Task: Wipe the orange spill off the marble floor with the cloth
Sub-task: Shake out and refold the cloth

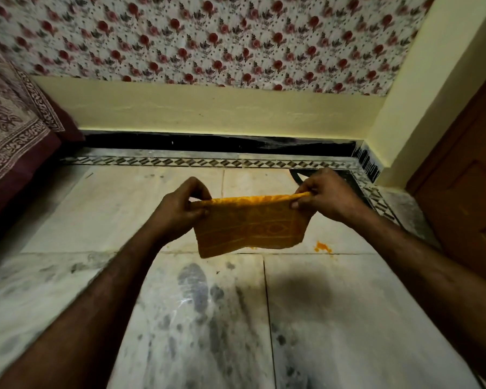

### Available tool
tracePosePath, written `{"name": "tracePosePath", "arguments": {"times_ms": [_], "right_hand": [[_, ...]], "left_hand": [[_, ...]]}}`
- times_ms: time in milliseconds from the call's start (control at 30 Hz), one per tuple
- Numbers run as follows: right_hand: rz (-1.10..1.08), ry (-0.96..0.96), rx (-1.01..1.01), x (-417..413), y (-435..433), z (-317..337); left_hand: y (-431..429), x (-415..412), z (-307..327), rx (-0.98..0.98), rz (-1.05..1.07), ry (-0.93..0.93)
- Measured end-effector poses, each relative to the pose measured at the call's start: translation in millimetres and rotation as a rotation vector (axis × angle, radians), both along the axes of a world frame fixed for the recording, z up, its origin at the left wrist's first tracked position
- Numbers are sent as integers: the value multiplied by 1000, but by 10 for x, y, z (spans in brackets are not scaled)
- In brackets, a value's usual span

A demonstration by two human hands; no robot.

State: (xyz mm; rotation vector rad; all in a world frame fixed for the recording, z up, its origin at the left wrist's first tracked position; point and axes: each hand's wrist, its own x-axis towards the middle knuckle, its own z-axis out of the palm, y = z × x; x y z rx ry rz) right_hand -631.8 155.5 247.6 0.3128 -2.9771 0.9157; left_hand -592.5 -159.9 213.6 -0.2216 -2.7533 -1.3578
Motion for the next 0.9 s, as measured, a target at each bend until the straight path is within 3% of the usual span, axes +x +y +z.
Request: {"name": "tracePosePath", "arguments": {"times_ms": [100,167,267,367,467,700,900], "right_hand": [[-8,-20,-20,-51,64,-26],[-24,-44,-71,-64,75,-62],[-48,9,-111,-56,50,-89],[-52,25,-122,-44,24,-81],[-55,-39,-132,-16,15,-69],[68,-425,-321,262,-160,-204],[155,-544,-419,419,-460,-270]], "left_hand": [[101,63,128,-307,-237,20],[237,94,221,-495,-371,-68],[473,165,299,-542,-472,-305],[619,215,266,-456,-528,-532],[635,224,222,-360,-495,-612],[522,198,51,92,-300,-638],[581,201,11,324,-228,-608]]}}
